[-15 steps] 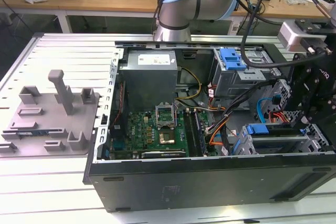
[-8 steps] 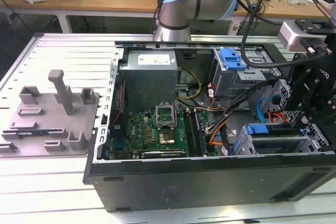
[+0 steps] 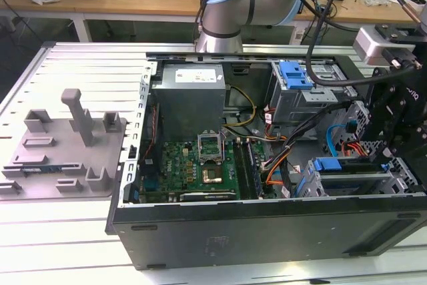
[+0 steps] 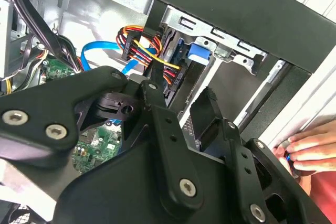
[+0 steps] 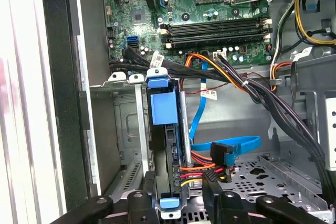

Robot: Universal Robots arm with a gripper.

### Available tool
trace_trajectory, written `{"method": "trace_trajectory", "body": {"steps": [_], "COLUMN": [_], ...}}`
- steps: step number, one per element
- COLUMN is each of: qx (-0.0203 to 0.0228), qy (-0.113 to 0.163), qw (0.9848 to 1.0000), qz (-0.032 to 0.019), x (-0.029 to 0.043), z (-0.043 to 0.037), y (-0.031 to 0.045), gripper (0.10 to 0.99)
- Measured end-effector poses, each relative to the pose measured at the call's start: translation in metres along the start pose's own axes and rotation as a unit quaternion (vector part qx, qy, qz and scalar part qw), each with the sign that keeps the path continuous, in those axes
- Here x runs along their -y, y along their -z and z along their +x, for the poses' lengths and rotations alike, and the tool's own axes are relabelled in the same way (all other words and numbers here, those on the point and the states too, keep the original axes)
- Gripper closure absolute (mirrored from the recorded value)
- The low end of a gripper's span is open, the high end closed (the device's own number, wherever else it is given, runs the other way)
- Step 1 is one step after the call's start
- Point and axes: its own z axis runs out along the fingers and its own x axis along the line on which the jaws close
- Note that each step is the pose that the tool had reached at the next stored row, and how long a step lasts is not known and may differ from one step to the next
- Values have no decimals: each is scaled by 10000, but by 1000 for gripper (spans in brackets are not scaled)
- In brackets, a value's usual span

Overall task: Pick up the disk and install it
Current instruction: 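Insert the second disk wire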

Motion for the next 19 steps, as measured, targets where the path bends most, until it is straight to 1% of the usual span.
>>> {"method": "trace_trajectory", "body": {"steps": [1,2,4,5,7,8,9,10,11,12,13,14,15,16,17,19], "qx": [-4,-41,-70,-74,-81,-104,-142,-221,-285,-376,-438,-516,-607,-673,-736,-800], "qy": [0,1,1,1,1,1,1,2,4,6,6,9,12,14,16,18], "qw": [10000,10000,10000,10000,10000,9999,9999,9998,9996,9993,9990,9987,9981,9977,9972,9967], "qz": [0,-2,1,1,2,3,5,5,-1,-9,-15,-29,-51,-69,-89,-105], "x": [1,3,13,11,4,1,-3,-11,-15,-22,-26,-29,-33,-36,-43,-64], "z": [-1,-31,-142,-167,-242,-263,-282,-323,-351,-394,-421,-445,-470,-489,-507,-528], "y": [3,44,188,216,241,242,243,247,251,255,257,260,262,263,263,264], "gripper": [604,604,604,604,604,604,604,604,604,604,604,604,604,604,604,604]}}
